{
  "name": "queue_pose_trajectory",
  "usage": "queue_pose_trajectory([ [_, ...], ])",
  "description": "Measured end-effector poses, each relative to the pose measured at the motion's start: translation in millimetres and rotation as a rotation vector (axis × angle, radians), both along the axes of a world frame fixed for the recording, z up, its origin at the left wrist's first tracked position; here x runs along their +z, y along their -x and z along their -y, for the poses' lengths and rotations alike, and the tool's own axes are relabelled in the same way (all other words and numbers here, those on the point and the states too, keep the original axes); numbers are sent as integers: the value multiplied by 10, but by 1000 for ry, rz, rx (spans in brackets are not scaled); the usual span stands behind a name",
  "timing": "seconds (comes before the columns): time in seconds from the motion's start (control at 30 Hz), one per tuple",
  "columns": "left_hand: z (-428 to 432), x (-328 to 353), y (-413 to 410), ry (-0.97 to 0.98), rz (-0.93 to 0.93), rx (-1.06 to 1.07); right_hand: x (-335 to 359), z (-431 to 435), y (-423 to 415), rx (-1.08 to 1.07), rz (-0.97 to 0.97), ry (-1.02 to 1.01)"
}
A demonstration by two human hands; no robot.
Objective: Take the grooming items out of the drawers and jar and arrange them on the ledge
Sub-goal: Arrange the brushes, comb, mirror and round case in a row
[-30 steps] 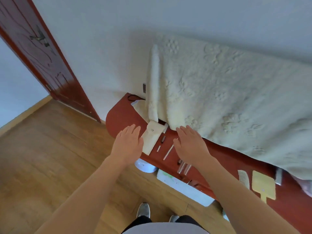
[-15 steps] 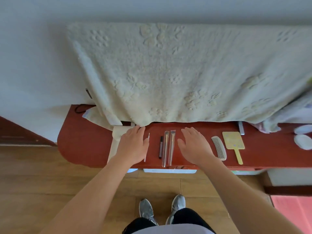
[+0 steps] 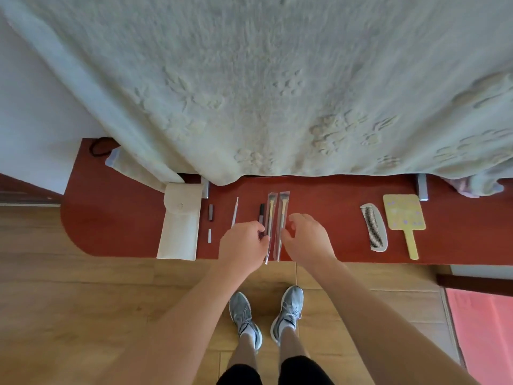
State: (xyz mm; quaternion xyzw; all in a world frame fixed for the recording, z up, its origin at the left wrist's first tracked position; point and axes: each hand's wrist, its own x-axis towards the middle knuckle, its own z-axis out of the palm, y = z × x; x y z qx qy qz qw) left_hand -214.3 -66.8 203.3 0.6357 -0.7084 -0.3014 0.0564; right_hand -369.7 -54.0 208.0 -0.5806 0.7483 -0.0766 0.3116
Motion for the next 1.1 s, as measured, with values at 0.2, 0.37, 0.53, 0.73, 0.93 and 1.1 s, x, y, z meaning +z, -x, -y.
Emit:
queue_pose_trajectory([
  [0.2, 82, -151, 117, 21, 103, 13, -206, 16, -32, -73, 41, 20],
  [0.37, 103, -221, 152, -17, 190, 15, -283, 16, -47, -88, 64, 32],
  [0.53, 122, -252, 192, -43, 236, 8, -335, 23, -81, -100, 73, 24],
  [0.73, 150, -252, 277, -62, 268, 10, -373, 25, -81, -115, 66, -13],
  [0.93, 136, -294, 332, -63, 241, 16, -364, 27, -29, -137, 44, -20],
  [1.1, 141, -330, 431, -65, 199, 11, -327, 12, 91, -143, 23, -32],
])
